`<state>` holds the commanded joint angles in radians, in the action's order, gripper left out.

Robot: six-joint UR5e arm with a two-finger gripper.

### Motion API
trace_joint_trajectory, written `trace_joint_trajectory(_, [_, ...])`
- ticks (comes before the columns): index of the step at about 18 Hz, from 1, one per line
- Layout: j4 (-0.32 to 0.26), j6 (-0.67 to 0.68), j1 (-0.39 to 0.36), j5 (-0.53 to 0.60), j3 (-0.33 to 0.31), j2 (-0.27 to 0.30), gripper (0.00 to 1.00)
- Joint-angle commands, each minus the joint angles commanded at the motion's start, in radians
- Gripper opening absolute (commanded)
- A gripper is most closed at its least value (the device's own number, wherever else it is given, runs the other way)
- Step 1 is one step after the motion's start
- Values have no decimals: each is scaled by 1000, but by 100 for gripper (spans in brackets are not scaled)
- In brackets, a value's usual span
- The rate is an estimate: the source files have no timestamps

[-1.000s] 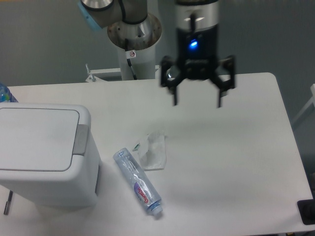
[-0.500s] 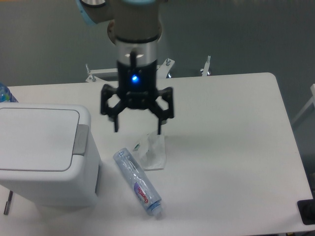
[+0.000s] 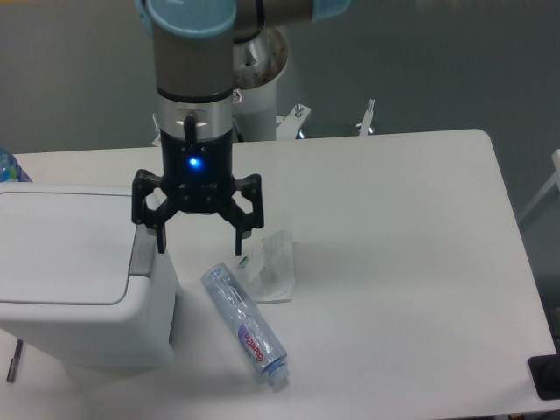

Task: Open the trash can
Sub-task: 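Lower the gripper onto the lid's rear edge and press down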

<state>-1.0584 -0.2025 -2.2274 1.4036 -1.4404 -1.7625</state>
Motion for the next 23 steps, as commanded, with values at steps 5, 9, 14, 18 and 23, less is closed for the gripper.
trace_joint_trajectory(5, [2, -2, 5, 0, -5, -6, 100])
trace_joint_trajectory(9, [2, -3, 8, 2, -3, -9, 100])
trace_joint_trajectory(14, [2, -3, 9, 2, -11, -11, 100])
trace_joint_trajectory(18, [2, -3, 14, 3, -15, -14, 100])
trace_joint_trajectory(23, [5, -3, 20, 3, -18, -17, 100])
